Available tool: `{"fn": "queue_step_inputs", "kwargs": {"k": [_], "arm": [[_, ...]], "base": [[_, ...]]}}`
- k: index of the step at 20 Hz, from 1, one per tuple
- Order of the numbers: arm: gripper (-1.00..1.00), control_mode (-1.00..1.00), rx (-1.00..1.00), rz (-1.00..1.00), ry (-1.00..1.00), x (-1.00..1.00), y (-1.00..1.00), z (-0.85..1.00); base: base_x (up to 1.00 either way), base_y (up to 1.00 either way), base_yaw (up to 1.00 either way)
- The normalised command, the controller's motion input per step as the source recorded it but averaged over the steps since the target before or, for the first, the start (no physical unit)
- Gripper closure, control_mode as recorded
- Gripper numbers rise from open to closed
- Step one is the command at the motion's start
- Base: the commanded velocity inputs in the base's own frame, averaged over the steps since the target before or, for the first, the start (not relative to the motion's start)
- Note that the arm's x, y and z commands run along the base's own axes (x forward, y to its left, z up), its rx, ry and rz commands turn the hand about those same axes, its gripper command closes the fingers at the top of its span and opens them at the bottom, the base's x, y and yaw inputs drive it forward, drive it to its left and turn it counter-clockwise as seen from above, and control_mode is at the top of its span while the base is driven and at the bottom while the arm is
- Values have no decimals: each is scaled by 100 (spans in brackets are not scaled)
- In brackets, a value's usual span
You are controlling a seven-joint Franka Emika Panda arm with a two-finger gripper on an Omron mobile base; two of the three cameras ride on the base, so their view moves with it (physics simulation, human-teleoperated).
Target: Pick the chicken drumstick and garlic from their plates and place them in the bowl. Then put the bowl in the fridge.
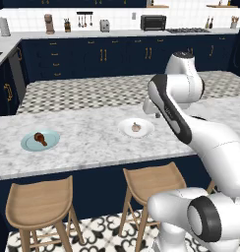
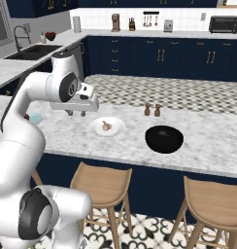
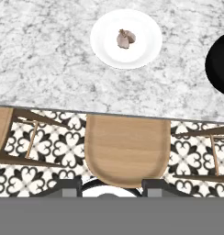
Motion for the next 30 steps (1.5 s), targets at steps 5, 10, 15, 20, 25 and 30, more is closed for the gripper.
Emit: {"fn": "queue_step_inputs", "kwargs": {"k": [5,10,15,20,25,30], "arm": [[-100,-100,0,0,-3,-47,2,-3],[-100,-100,-1,1,1,16,1,-27],[-100,-100,0,0,2,76,0,-28],[-100,-100,-1,0,1,72,0,-40],[-100,-100,0,0,0,62,0,-50],[-100,-100,0,0,0,51,0,-25]], "base": [[0,0,0],[0,0,0],[0,0,0],[0,0,0],[0,0,0],[0,0,0]]}}
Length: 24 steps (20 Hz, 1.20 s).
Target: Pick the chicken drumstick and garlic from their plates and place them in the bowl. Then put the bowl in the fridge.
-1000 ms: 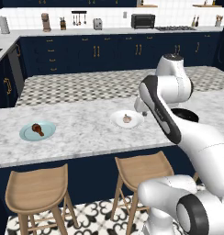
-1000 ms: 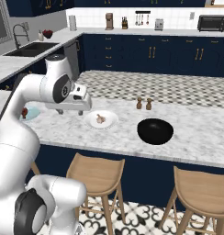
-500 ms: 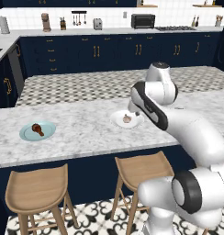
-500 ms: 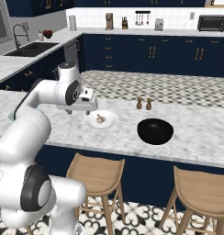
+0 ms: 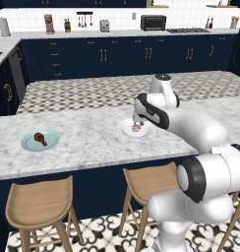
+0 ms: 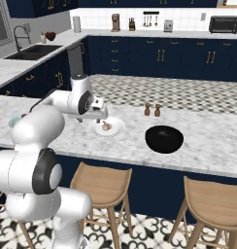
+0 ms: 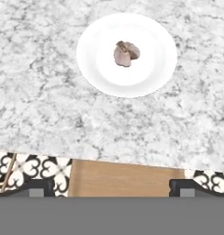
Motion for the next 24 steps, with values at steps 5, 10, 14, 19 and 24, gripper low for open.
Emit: {"fn": "queue_step_inputs", "kwargs": {"k": [5,10,14,19,24], "arm": [[-100,-100,0,0,0,42,0,-19],[-100,-100,0,0,1,39,0,-20],[-100,-100,0,0,0,41,-4,-27],[-100,-100,0,0,0,31,-8,-30],[-100,-100,0,0,0,36,-2,-35]], "base": [[0,0,0],[0,0,0],[0,0,0],[0,0,0],[0,0,0]]}}
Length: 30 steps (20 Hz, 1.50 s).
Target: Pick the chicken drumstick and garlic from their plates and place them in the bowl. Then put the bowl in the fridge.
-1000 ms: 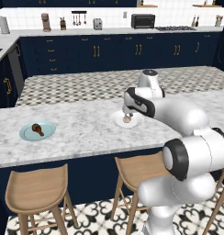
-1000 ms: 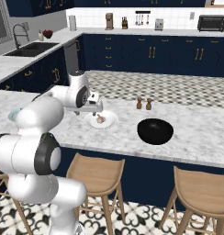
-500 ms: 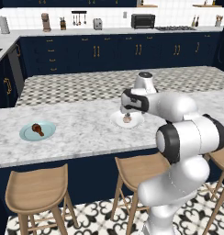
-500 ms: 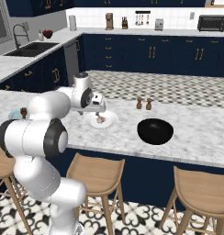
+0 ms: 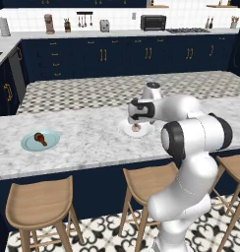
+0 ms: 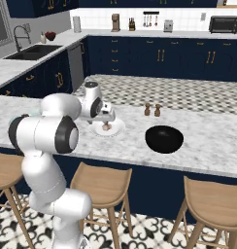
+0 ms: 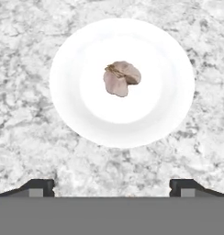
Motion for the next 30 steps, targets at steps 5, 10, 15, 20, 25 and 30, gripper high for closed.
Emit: {"fn": "queue_step_inputs", "kwargs": {"k": [5,10,15,20,25,30], "arm": [[-100,-100,0,0,0,42,0,-39],[-100,-100,0,0,0,51,0,-36],[-100,-100,0,0,0,42,-4,-24],[-100,-100,0,0,0,30,0,-32],[-100,-100,0,0,0,32,0,-26],[-100,-100,0,0,0,33,0,-24]], "base": [[0,0,0],[0,0,0],[0,0,0],[0,0,0],[0,0,0],[0,0,0]]}}
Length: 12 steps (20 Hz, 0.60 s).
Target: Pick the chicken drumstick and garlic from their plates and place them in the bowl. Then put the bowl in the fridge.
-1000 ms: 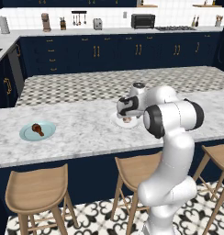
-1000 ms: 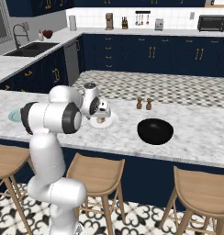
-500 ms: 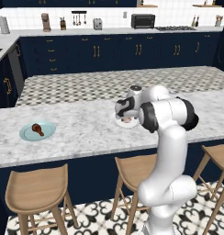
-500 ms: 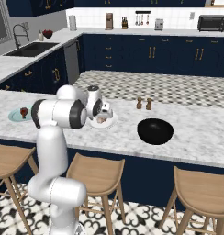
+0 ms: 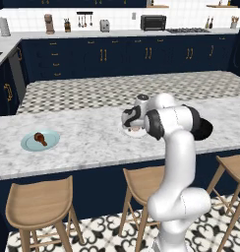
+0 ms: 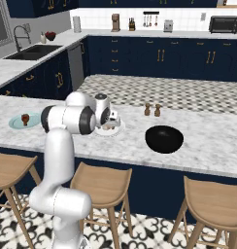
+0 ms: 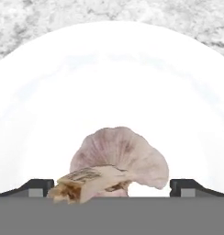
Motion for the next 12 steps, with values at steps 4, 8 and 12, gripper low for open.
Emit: {"fn": "queue_step_inputs", "kwargs": {"k": [4,8,12], "arm": [[100,-100,0,0,0,20,0,-22],[100,-100,0,0,0,-1,0,-6],[100,-100,0,0,0,-67,0,12]], "base": [[0,0,0],[0,0,0],[0,0,0]]}}
